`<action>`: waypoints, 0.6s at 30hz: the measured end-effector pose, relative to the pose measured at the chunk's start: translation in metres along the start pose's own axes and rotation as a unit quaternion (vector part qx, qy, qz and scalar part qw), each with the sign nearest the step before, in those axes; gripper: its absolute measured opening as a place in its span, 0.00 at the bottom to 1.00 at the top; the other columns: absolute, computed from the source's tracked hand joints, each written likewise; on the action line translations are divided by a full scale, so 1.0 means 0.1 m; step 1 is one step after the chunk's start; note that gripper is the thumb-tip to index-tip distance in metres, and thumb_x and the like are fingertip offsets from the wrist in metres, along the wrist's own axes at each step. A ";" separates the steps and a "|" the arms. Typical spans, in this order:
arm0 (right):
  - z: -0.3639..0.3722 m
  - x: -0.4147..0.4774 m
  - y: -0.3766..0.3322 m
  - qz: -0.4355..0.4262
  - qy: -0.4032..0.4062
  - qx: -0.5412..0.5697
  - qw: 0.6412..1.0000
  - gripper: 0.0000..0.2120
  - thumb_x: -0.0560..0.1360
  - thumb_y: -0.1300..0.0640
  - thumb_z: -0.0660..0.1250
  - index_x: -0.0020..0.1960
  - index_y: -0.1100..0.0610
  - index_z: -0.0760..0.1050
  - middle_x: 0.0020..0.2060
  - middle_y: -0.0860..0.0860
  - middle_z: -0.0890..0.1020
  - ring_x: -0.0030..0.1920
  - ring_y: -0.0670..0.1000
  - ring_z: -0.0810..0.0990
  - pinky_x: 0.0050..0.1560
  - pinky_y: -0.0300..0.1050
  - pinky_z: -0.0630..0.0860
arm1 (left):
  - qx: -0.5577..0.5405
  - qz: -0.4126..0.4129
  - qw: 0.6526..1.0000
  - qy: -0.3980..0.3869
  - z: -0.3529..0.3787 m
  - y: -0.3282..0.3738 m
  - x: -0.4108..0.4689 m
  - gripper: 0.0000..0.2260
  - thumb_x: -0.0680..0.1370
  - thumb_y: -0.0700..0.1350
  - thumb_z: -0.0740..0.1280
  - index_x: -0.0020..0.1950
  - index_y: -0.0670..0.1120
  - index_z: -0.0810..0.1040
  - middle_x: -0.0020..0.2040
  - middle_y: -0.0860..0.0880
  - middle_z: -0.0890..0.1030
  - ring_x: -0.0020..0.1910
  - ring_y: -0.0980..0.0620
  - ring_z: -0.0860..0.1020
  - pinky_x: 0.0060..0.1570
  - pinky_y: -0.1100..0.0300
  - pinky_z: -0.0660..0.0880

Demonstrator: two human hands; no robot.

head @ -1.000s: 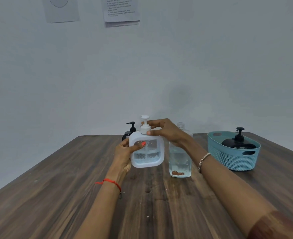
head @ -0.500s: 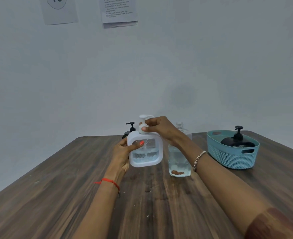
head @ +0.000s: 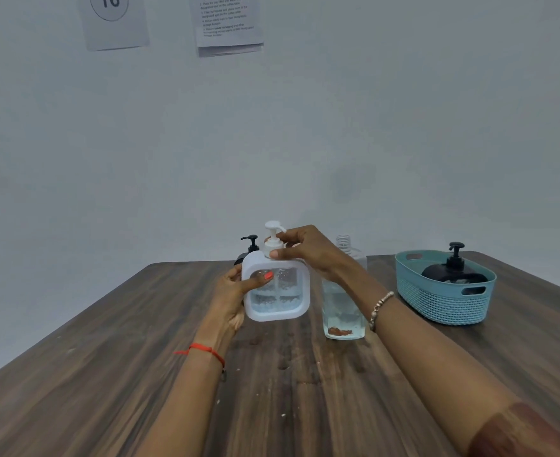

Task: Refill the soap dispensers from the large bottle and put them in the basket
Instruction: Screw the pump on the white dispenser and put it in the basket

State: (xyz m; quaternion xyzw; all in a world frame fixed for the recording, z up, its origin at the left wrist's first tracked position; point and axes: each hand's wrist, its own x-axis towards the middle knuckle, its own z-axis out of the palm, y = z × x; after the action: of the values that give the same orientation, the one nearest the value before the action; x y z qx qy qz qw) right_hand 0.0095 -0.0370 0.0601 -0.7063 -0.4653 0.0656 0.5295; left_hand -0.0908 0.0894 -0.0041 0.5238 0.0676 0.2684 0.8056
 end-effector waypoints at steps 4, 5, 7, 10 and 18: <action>0.10 -0.01 0.02 -0.009 0.067 -0.001 0.998 0.10 0.65 0.57 0.77 0.45 0.54 0.82 0.31 0.40 0.81 0.29 0.38 0.77 0.36 0.34 0.71 | 0.009 0.018 1.000 0.019 0.03 0.02 -0.01 0.13 0.67 0.28 0.70 0.48 0.40 0.78 0.42 0.42 0.82 0.36 0.44 0.83 0.35 0.48 0.82; 0.14 -0.02 0.02 -0.008 0.091 -0.003 0.996 0.11 0.64 0.57 0.77 0.45 0.54 0.82 0.32 0.41 0.80 0.30 0.38 0.77 0.35 0.33 0.71 | 0.014 0.023 0.999 0.027 0.04 0.01 -0.01 0.13 0.67 0.28 0.71 0.48 0.40 0.78 0.42 0.42 0.82 0.36 0.44 0.83 0.35 0.49 0.82; 0.21 -0.04 0.01 0.000 0.143 -0.010 0.990 0.13 0.64 0.56 0.78 0.46 0.57 0.82 0.33 0.42 0.80 0.32 0.38 0.77 0.33 0.32 0.71 | 0.023 0.032 0.998 0.043 0.07 0.00 0.00 0.15 0.65 0.28 0.72 0.49 0.40 0.78 0.45 0.40 0.82 0.40 0.42 0.82 0.39 0.47 0.81; 0.34 -0.08 -0.01 0.007 0.211 -0.022 0.977 0.11 0.64 0.58 0.77 0.43 0.63 0.82 0.37 0.54 0.84 0.38 0.50 0.82 0.40 0.45 0.78 | 0.026 0.042 0.997 0.063 0.10 -0.03 0.01 0.14 0.65 0.28 0.73 0.45 0.41 0.78 0.43 0.41 0.82 0.40 0.41 0.81 0.39 0.47 0.82; 0.52 -0.09 -0.01 0.016 0.291 -0.051 0.955 0.10 0.67 0.57 0.73 0.40 0.65 0.80 0.39 0.56 0.81 0.53 0.58 0.73 0.54 0.54 0.71 | 0.028 0.053 0.995 0.079 0.13 -0.12 0.02 0.16 0.63 0.28 0.74 0.48 0.39 0.78 0.45 0.39 0.81 0.38 0.43 0.80 0.29 0.55 0.80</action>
State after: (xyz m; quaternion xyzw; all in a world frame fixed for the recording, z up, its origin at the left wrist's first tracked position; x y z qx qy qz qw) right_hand -0.0266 -0.0076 0.0346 -0.7285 -0.2822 -0.1578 0.6039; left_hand -0.0801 0.0759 -0.0081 0.5258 0.1112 0.3491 0.7677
